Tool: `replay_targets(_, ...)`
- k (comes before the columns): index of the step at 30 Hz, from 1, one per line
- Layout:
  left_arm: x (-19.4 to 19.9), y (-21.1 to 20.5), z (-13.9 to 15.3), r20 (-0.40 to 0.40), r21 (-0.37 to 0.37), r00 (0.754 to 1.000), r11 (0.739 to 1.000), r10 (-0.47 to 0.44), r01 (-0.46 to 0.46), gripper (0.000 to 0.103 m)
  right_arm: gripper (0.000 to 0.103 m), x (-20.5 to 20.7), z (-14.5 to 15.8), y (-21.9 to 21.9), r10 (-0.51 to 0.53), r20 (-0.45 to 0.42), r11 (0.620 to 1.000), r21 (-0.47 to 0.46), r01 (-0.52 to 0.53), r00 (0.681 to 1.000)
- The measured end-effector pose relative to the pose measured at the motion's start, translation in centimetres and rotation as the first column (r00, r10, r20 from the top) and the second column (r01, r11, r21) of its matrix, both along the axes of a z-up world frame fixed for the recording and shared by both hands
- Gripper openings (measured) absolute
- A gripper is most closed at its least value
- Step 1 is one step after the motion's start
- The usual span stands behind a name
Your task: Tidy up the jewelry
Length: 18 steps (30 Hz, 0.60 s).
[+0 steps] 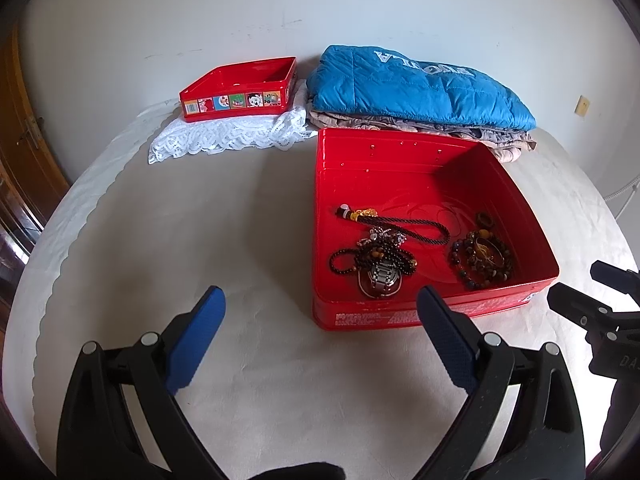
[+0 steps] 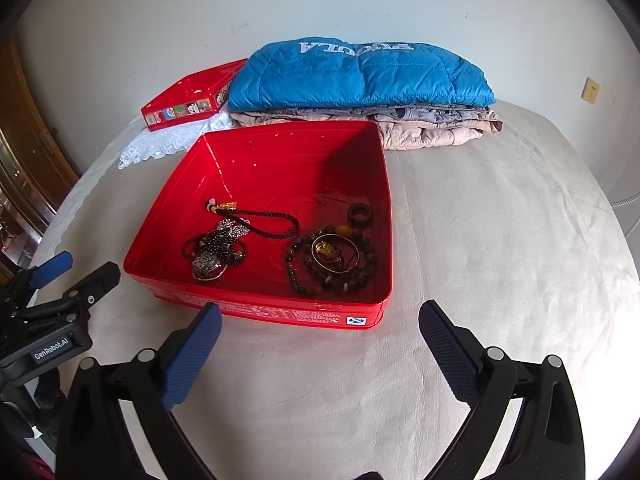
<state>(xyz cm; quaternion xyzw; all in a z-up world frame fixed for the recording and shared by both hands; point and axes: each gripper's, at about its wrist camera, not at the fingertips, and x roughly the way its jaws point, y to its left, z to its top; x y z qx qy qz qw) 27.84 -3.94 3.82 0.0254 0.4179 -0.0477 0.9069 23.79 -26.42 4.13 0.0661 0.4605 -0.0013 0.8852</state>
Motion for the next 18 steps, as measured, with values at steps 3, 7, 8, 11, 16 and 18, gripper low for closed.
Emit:
replay_targets(3, -0.02, -0.07, -0.04, 0.0, 0.002, 1.0, 1.0, -0.002, 0.002, 0.096, 0.099, 0.06, -0.12, -0.05, 0.002, -0.001, 1.0, -0.001, -0.002, 1.0)
replay_targets(7, -0.03, -0.09, -0.06, -0.001, 0.002, 1.0, 1.0, -0.003, 0.003, 0.096, 0.099, 0.05, -0.13, -0.04, 0.001, 0.0, 1.0, -0.001, -0.001, 1.0)
replay_targets(8, -0.02, -0.09, -0.07, -0.002, 0.003, 1.0, 1.0, -0.003, 0.003, 0.096, 0.099, 0.06, -0.14, -0.04, 0.001, -0.001, 1.0, -0.001, -0.001, 1.0)
replay_targets(11, -0.02, -0.1, -0.08, -0.002, 0.001, 1.0, 1.0, -0.004, 0.004, 0.096, 0.099, 0.07, -0.13, -0.04, 0.002, -0.001, 1.0, -0.001, -0.002, 1.0)
replay_targets(16, 0.0, -0.09, -0.13, -0.001, 0.003, 1.0, 1.0, -0.004, 0.004, 0.096, 0.099, 0.09, -0.11, -0.07, 0.001, -0.002, 1.0, -0.001, -0.001, 1.0)
replay_targets(18, 0.02, -0.13, -0.14, -0.002, 0.002, 1.0, 1.0, -0.004, 0.004, 0.096, 0.099, 0.1, -0.07, -0.05, 0.0, -0.002, 1.0, -0.001, 0.0, 1.0)
